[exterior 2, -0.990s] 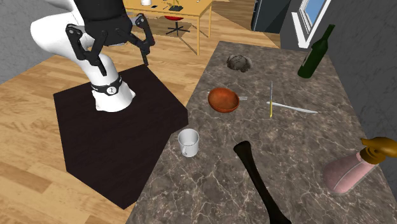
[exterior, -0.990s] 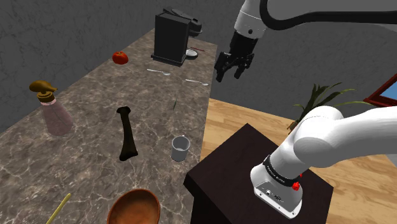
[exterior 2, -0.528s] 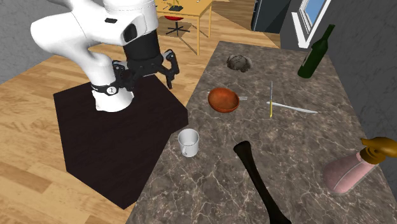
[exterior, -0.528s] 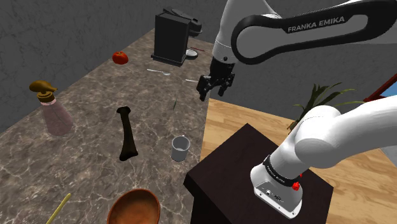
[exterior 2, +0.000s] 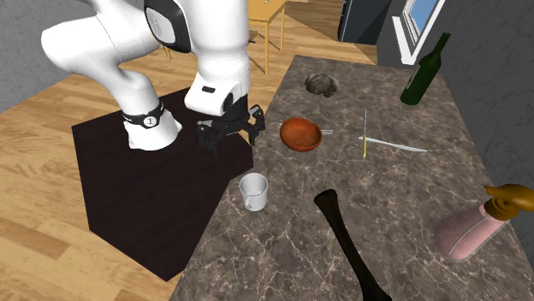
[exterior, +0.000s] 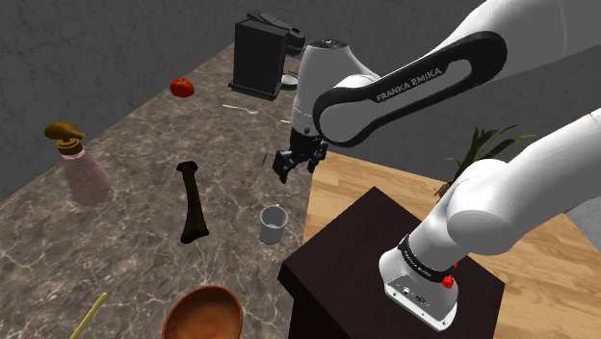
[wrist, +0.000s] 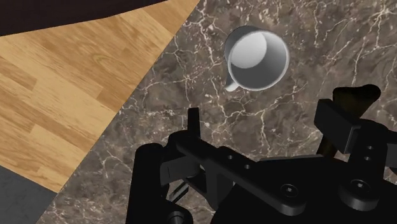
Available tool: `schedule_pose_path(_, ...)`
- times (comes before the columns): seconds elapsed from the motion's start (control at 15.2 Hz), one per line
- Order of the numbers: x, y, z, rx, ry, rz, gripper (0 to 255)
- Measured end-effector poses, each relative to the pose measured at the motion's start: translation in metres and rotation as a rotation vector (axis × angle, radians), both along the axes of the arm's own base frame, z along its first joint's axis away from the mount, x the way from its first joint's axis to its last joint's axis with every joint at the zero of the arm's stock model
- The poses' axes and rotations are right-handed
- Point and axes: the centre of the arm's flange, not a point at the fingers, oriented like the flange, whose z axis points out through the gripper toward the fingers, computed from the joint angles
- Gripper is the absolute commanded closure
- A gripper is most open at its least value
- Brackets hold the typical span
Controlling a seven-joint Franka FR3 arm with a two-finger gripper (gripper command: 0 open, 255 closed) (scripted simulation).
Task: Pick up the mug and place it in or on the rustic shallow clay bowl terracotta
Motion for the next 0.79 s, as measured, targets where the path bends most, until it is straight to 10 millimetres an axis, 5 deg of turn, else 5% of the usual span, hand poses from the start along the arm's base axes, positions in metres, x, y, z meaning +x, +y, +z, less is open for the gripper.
schedule_pose_path(0.79, 0.026, 0.073, -0.14, -0.028, 0.041, 0.014, 0)
